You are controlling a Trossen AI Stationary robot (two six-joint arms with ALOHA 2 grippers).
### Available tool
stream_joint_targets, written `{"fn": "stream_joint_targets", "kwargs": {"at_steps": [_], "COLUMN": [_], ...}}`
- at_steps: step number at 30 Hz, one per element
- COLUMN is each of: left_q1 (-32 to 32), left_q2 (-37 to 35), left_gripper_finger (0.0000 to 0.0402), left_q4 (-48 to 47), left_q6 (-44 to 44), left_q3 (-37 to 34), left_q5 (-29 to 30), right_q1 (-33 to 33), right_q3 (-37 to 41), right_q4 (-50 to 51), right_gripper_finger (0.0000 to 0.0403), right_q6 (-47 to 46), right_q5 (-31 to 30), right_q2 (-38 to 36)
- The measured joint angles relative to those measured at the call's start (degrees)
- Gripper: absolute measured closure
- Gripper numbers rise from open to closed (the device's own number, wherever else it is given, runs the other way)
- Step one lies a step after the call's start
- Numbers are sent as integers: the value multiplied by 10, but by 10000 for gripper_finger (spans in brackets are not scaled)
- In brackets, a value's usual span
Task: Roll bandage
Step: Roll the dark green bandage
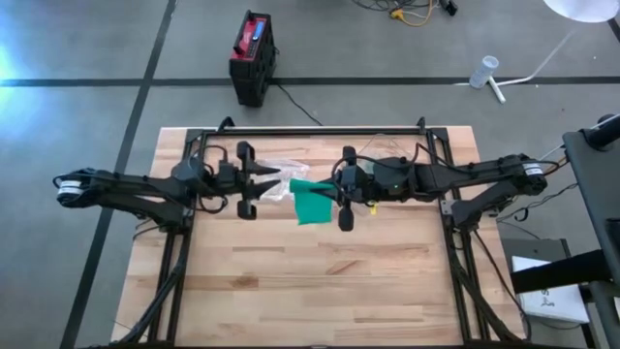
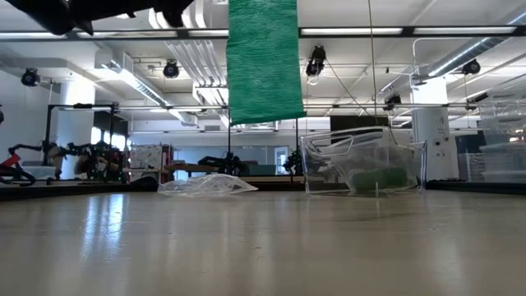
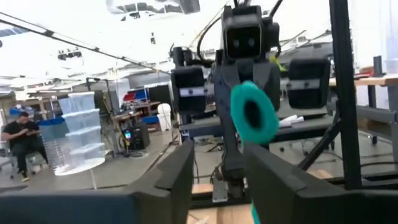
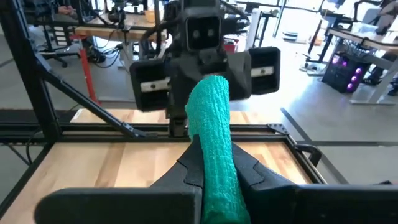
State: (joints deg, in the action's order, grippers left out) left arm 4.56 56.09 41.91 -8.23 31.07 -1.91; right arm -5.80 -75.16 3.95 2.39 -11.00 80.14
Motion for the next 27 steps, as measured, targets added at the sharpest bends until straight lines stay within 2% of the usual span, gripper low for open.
{"fn": "stream_joint_targets", "kwargs": {"at_steps": [7, 12, 27], "left_q1": [1, 1, 0], "left_q2": [20, 29, 93], "left_gripper_finger": [196, 157, 139], "left_q4": [1, 8, 3], "left_q6": [-1, 9, 46], "left_q3": [-7, -7, 46], "left_q5": [4, 14, 14], "right_q1": [0, 0, 2], "right_q3": [-1, -1, -1], "right_q4": [-40, -43, -36], "right_gripper_finger": [384, 384, 384], "right_q6": [15, 17, 59], "right_q5": [-1, -1, -11], "right_q2": [0, 0, 5]}}
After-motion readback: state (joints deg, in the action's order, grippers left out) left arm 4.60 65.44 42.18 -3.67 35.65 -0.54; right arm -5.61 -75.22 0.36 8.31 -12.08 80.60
